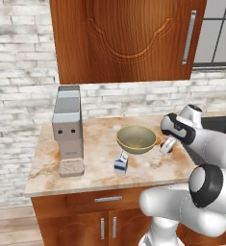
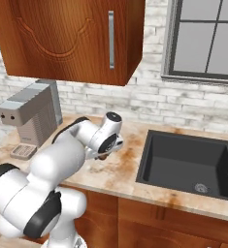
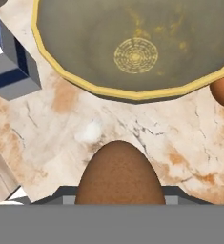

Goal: Gather the eggs and milk located in the vicinity of the sink area and place them right next to the bowl.

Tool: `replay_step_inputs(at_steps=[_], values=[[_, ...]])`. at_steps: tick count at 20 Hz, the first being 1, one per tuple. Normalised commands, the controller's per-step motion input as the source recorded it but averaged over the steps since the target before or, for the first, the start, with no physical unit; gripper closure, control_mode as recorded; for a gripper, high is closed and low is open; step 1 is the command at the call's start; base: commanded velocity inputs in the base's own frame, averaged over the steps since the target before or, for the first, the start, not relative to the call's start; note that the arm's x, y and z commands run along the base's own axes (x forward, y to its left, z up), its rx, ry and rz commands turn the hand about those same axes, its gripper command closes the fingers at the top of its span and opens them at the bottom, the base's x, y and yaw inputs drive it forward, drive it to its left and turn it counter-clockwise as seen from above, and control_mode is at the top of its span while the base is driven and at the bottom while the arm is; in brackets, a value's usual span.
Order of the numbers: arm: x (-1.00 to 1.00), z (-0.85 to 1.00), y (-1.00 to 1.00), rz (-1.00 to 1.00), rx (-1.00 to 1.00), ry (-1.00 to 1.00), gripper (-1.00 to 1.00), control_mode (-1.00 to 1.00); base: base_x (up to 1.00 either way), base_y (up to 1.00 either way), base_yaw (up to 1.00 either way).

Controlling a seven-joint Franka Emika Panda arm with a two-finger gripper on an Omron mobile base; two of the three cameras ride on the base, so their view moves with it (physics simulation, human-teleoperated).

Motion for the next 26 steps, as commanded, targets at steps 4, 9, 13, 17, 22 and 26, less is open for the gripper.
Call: replay_step_inputs(at_steps=[4,9,13,17,22,26], values=[[0.02,-0.16,-0.01,0.00,0.01,-0.01,1.00,-1.00,0.00,0.00,0.00],[0.07,-0.12,0.00,0.01,0.00,-0.07,1.00,-1.00,0.00,0.00,0.00],[0.08,-0.14,-0.03,0.13,0.00,-0.12,1.00,-1.00,0.00,0.00,0.00],[0.08,-0.09,-0.01,0.14,0.00,-0.09,1.00,-1.00,0.00,0.00,0.00],[0.10,-0.01,-0.05,0.12,0.01,-0.05,1.00,-1.00,0.00,0.00,0.00],[0.14,0.00,-0.05,0.09,0.03,0.00,1.00,-1.00,0.00,0.00,0.00]])
